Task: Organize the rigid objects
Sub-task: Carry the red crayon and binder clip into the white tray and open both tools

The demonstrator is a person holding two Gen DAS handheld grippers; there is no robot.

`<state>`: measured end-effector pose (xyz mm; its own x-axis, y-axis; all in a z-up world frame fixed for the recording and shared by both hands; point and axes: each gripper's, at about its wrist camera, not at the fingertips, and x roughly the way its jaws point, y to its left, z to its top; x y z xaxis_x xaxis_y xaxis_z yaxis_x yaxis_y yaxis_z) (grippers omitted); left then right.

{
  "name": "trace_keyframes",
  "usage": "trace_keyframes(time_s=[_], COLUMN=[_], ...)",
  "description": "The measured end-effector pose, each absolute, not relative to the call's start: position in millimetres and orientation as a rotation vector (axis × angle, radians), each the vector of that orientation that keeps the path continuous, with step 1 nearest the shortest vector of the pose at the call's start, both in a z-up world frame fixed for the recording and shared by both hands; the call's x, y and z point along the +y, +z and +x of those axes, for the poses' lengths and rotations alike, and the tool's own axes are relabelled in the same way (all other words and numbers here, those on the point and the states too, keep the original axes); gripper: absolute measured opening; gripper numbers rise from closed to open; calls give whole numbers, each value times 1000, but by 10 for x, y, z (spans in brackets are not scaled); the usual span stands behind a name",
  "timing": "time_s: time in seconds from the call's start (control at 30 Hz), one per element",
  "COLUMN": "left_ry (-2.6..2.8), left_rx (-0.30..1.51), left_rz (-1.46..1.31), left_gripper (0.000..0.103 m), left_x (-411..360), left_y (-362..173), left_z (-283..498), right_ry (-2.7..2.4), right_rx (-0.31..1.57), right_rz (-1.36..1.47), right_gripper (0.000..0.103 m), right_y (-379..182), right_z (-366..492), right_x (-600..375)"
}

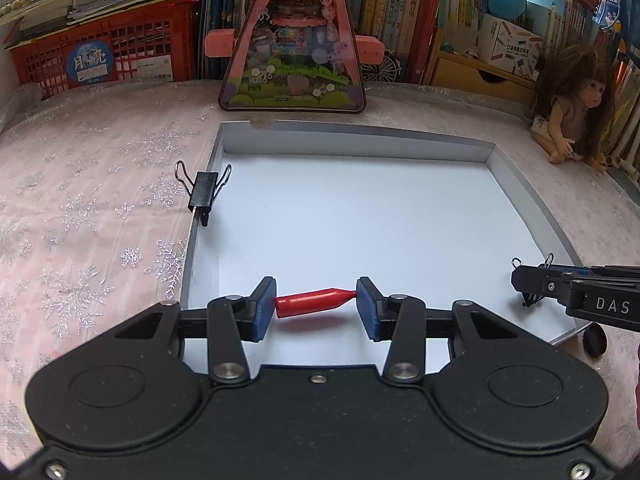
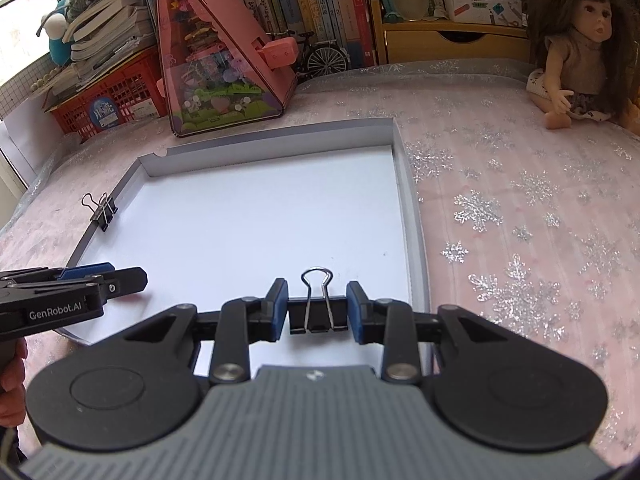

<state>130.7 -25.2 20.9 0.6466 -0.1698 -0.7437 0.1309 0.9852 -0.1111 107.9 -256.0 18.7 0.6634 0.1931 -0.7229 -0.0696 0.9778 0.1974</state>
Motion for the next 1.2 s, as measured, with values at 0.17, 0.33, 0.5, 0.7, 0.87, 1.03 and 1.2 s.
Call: trace_keyframes(time_s=[0.17,0.33,0.5,0.7,0.87,1.03,1.2], left_ry=[-170,-168,-176,-182,-206,-240,-268], left_rx=[853,846,796,708,644,614,583], left_rz=[-42,-33,4,61,47,48,61], left_gripper=[41,42,48,68,79,83,84], left_x=[-262,-266,-299,-350,-325,-317,-324], left_y=[187,179,233,371,441,453,432], left_z=[1305,1300,1239,1061,835,593,327], right_ry=[147,148,151,167,188,208,209], right_rx=[837,835,818,759,698,634,583], right_rz=[154,155,166,153,104,55,-21], right_gripper=[37,38,47,61,65,70,75], right_y=[163,162,182,272,342,378,373], right_z=[1076,1073,1044,940,795,596,382], right_x=[-2553,-2553,-2575,-2579,-2532,-2466,-2358])
